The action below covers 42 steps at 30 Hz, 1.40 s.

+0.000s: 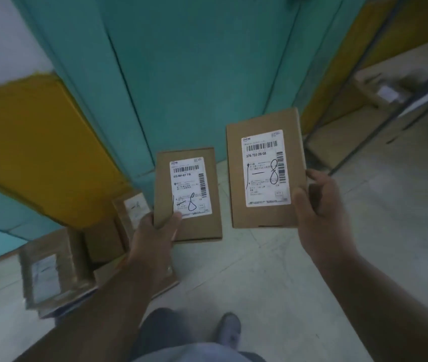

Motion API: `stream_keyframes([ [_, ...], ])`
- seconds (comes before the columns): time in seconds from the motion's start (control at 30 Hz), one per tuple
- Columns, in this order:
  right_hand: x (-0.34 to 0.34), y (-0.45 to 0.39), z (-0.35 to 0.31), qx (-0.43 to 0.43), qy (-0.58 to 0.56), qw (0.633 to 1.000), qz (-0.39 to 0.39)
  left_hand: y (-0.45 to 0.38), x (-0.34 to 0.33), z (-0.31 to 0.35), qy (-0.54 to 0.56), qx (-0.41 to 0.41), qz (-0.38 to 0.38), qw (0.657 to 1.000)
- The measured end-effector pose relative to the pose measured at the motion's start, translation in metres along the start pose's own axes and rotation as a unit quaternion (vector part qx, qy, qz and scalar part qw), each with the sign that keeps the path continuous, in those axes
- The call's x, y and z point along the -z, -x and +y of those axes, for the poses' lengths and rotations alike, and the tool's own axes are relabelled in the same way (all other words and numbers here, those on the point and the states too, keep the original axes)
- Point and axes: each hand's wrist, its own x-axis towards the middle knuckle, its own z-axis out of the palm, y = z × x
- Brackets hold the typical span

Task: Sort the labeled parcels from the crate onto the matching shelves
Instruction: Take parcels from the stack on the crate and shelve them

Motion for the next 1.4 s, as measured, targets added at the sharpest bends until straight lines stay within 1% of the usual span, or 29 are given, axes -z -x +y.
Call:
stream_keyframes([
  [0.1,0.027,-0.023,0.007,-0.074,-0.090,0.993,0.014,-0.014,-0.035,0.027,-0.037,-0.032,-0.020,0.999],
  [0.17,0.036,-0.037,0.014,-0.117,-0.130,0.984,0.022,-0.025,-0.057,0.047,-0.062,-0.053,-0.052,0.995],
  [0.27,0.054,-0.052,0.024,-0.149,-0.136,0.977,0.063,-0.046,-0.096,0.069,-0.067,-0.058,-0.120,0.989],
  [0.37,0.087,-0.061,0.037,-0.180,-0.150,0.963,0.135,-0.065,-0.146,0.087,-0.090,-0.054,-0.174,0.979],
  [0.43,0.117,-0.065,0.049,-0.209,-0.145,0.951,0.175,-0.072,-0.187,0.097,-0.090,-0.048,-0.226,0.969],
  [0.57,0.181,-0.064,0.082,-0.252,-0.140,0.934,0.213,-0.069,-0.274,0.111,-0.097,-0.060,-0.313,0.943],
  [0.7,0.242,-0.068,0.124,-0.278,-0.106,0.926,0.231,-0.060,-0.365,0.109,-0.120,-0.053,-0.365,0.922],
  [0.87,0.328,-0.108,0.164,-0.287,-0.095,0.928,0.217,-0.034,-0.475,0.109,-0.130,-0.030,-0.376,0.917],
  [0.97,0.378,-0.147,0.175,-0.268,-0.084,0.940,0.192,-0.019,-0.526,0.119,-0.118,-0.035,-0.362,0.924],
  [1.07,0.418,-0.190,0.185,-0.258,-0.083,0.944,0.190,-0.017,-0.569,0.130,-0.138,-0.040,-0.340,0.929],
  [1.23,0.460,-0.262,0.207,-0.226,-0.148,0.938,0.218,-0.046,-0.647,0.151,-0.167,-0.044,-0.317,0.932],
  [1.3,0.479,-0.286,0.218,-0.229,-0.155,0.933,0.229,-0.057,-0.690,0.160,-0.183,-0.046,-0.332,0.924],
  [1.4,0.518,-0.311,0.228,-0.239,-0.146,0.921,0.271,-0.060,-0.766,0.176,-0.214,-0.048,-0.360,0.907],
])
